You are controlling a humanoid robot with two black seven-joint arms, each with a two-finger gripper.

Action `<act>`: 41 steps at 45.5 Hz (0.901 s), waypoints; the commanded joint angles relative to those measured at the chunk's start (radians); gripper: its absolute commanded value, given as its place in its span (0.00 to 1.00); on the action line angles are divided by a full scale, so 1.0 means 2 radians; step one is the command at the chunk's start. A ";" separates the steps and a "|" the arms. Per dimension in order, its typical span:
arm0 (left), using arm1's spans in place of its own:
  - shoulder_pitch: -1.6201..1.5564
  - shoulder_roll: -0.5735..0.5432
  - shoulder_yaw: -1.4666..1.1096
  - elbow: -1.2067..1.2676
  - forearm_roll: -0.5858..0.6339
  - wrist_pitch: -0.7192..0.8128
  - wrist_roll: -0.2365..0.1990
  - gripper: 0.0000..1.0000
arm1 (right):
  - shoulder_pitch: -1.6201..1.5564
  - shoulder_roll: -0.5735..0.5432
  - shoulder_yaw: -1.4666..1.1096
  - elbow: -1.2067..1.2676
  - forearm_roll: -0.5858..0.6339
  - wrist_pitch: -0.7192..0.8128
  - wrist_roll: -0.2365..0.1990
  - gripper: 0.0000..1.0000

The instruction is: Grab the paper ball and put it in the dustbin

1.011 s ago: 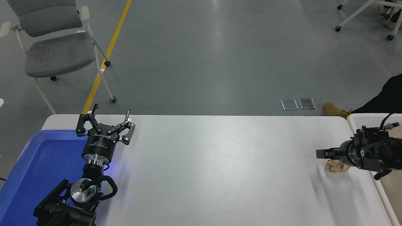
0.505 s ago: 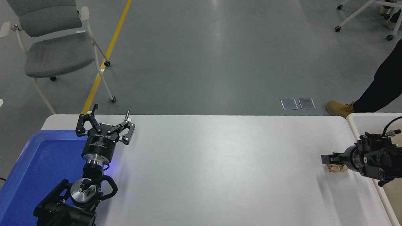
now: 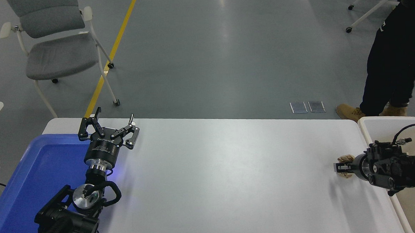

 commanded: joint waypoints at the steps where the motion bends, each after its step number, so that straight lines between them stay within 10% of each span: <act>1: 0.000 0.000 0.000 0.000 0.000 0.000 0.000 0.99 | -0.002 0.001 0.001 0.001 0.000 0.000 0.001 0.00; 20: 0.000 0.000 0.000 0.000 0.000 0.000 0.000 0.99 | 0.021 -0.012 0.008 0.019 0.000 0.006 0.007 0.00; 41: 0.000 0.000 0.000 0.000 0.000 -0.001 0.000 0.99 | 0.245 -0.197 -0.009 0.188 -0.073 0.080 0.027 0.00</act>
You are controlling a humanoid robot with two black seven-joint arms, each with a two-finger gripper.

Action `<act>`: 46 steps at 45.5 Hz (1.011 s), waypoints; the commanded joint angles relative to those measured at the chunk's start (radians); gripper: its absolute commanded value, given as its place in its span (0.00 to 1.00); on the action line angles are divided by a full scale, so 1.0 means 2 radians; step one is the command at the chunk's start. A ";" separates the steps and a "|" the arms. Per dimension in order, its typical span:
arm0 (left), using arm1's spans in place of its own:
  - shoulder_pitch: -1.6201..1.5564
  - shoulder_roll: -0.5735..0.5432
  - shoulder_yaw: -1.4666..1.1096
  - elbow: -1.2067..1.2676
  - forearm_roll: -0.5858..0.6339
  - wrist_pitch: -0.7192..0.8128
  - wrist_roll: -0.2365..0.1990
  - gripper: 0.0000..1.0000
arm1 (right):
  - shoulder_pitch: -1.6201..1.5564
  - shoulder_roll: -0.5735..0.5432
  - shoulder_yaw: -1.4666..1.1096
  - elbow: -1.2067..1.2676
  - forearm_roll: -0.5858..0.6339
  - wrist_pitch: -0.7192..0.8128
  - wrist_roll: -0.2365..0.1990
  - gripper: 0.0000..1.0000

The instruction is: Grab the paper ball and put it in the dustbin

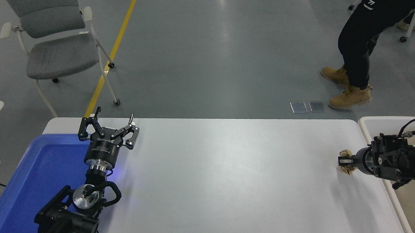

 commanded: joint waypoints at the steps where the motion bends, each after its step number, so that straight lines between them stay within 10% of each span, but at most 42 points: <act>1: 0.000 0.000 0.000 0.000 0.000 -0.001 0.000 0.99 | 0.125 -0.104 -0.007 0.088 -0.058 0.056 0.005 0.00; 33: 0.000 0.000 0.000 0.000 0.000 -0.001 0.000 0.99 | 0.539 -0.190 -0.187 0.266 -0.101 0.240 0.005 0.00; 46: 0.000 0.000 0.000 -0.001 0.001 -0.001 0.000 0.99 | 0.498 -0.214 -0.179 0.085 0.070 0.232 0.001 0.00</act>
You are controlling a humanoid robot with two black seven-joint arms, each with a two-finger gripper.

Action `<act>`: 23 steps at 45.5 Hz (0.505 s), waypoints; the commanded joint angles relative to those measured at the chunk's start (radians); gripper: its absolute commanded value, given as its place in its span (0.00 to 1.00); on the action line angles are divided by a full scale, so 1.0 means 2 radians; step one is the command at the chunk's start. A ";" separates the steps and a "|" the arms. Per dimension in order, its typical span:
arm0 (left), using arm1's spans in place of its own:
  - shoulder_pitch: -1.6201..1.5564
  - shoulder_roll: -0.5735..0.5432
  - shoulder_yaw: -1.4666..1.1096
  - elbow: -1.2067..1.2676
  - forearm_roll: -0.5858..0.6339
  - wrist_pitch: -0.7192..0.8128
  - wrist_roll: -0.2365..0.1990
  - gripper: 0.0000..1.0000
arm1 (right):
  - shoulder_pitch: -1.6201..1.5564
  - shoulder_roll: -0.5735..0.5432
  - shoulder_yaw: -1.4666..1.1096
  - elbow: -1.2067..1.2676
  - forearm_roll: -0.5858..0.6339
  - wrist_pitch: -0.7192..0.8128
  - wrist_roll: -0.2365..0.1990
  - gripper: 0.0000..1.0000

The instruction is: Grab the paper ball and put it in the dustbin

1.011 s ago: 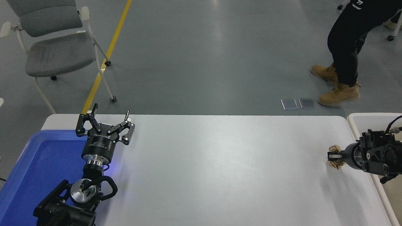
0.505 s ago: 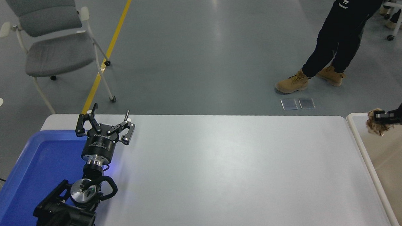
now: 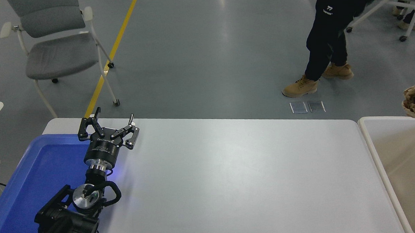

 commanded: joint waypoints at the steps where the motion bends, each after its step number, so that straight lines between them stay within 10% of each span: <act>1: 0.000 0.000 0.000 0.000 0.000 0.000 0.000 0.99 | -0.030 -0.017 0.001 -0.146 0.126 0.004 -0.002 0.00; 23: 0.000 0.000 0.000 0.000 -0.001 0.000 0.000 0.99 | -0.492 -0.042 0.374 -0.356 0.240 -0.099 -0.004 0.00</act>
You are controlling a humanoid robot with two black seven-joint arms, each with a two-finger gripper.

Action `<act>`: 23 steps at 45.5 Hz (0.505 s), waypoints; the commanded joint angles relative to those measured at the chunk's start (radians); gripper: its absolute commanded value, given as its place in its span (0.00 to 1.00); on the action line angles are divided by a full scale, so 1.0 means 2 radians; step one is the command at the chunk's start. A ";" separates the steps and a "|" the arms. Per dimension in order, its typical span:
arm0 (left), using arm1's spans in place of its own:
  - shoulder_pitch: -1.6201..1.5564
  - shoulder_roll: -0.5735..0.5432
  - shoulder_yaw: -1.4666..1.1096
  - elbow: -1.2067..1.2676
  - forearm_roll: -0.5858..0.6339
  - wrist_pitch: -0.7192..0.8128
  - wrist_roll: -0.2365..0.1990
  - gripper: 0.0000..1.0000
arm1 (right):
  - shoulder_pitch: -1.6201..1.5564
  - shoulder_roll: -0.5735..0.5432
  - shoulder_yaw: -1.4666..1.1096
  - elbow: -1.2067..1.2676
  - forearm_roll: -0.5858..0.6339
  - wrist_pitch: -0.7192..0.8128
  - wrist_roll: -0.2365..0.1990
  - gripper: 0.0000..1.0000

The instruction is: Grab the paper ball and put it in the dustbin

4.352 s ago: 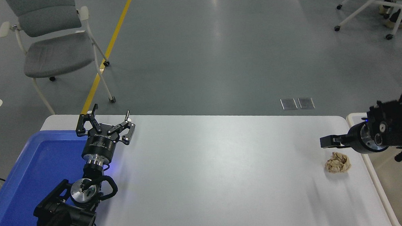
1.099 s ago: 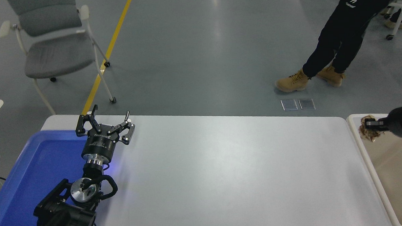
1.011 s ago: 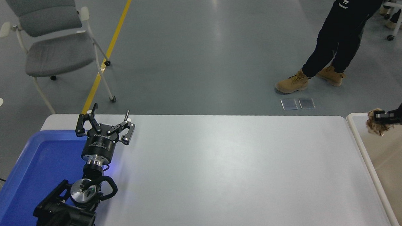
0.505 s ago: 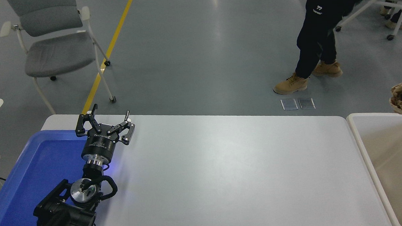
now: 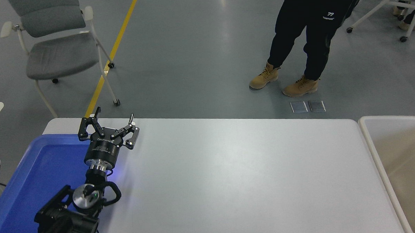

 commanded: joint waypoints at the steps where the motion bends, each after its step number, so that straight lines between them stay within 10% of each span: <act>1: 0.000 0.000 0.000 0.000 0.000 0.000 0.000 0.99 | -0.238 0.004 0.216 -0.096 0.040 -0.046 -0.001 0.00; 23: 0.000 0.000 0.000 0.000 0.000 0.000 0.000 0.99 | -0.509 0.272 0.485 -0.436 0.041 -0.077 0.004 0.00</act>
